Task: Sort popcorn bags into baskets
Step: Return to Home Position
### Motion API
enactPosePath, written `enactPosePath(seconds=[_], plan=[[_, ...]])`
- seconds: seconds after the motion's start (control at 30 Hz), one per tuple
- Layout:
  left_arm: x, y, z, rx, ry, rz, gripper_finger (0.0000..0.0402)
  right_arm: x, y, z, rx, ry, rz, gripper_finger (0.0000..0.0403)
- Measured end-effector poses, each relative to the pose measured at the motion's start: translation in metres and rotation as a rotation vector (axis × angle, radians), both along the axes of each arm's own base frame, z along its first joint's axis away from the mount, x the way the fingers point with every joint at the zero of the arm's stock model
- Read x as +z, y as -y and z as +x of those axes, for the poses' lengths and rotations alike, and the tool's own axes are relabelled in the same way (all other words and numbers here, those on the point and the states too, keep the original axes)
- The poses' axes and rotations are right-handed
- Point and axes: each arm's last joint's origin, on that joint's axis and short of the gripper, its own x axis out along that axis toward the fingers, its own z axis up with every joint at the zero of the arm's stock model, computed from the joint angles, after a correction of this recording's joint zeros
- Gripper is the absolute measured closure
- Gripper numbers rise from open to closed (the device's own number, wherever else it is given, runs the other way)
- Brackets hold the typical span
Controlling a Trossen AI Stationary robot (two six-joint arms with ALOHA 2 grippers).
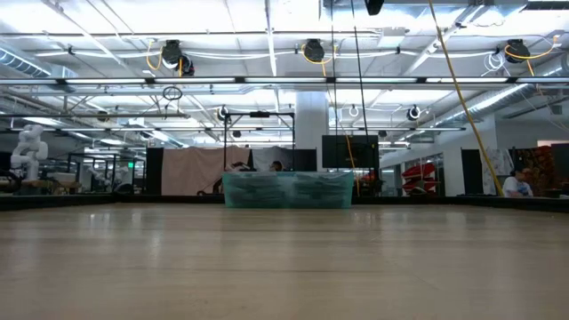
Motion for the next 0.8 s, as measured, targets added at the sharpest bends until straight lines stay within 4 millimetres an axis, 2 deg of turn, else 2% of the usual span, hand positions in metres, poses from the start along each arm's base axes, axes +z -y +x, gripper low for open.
enactPosePath(seconds=[0.27, 0.47, 0.6, 0.67, 0.8], plan=[[-0.034, 0.011, -0.004, -0.022, 0.107, -0.043, 0.0399, -0.005, -0.015, -0.001, 0.069, -0.055, -0.068, 0.0403], [-0.051, 0.008, -0.009, -0.023, 0.01, 0.007, 0.0392, -0.007, -0.017, -0.012, 0.088, -0.113, -0.124, 0.0403], [-0.057, 0.005, -0.005, -0.003, -0.032, 0.001, 0.0388, -0.007, -0.018, -0.018, 0.103, -0.124, -0.19, 0.0403], [-0.06, 0.005, -0.002, -0.014, -0.051, 0.019, 0.0393, -0.012, -0.018, -0.02, 0.11, -0.127, -0.213, 0.0403], [-0.076, 0.007, 0.005, -0.026, -0.033, 0.02, 0.0397, -0.038, -0.018, -0.025, 0.11, -0.111, -0.222, 0.0403]])
